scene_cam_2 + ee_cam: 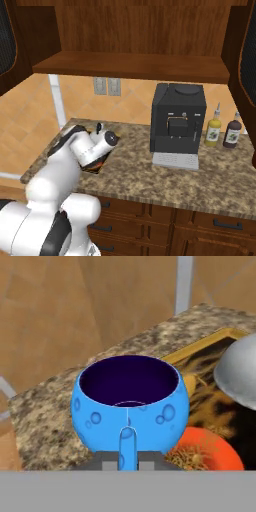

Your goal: Pick the kettle from the counter and place it on the tray. Then pick the mug from the cabinet and place it on the tray. Then close the cabinet doors.

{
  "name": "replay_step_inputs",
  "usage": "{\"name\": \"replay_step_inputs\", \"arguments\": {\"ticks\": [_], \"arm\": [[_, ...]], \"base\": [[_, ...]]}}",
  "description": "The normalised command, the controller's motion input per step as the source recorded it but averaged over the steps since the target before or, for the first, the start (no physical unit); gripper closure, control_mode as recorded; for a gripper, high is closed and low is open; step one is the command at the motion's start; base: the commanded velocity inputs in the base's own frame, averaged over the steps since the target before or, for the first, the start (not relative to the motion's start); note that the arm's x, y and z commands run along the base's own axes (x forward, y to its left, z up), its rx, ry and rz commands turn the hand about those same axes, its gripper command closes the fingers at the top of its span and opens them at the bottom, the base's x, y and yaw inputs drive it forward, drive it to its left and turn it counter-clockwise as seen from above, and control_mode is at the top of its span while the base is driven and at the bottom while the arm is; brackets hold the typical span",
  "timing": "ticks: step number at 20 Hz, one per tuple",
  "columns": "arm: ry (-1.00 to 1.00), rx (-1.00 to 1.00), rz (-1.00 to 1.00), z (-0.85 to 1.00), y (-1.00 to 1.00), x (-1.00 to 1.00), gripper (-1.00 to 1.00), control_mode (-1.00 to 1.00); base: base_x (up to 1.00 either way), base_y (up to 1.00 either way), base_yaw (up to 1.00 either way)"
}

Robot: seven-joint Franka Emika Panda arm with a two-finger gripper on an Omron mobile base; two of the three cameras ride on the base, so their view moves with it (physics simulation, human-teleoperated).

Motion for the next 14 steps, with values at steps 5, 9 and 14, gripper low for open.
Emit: {"name": "replay_step_inputs", "arguments": {"ticks": [5, 9, 14], "arm": [[0.04, -0.02, 0.13, -0.46, 0.00, 0.52, 1.00, -1.00], [0.00, -0.05, 0.04, -0.40, 0.02, 0.28, 1.00, -1.00], [0.00, -0.05, 0.01, -0.29, 0.02, 0.07, 1.00, -1.00]], "base": [[0.00, 0.00, 0.00], [0.00, 0.00, 0.00], [0.00, 0.00, 0.00]]}}
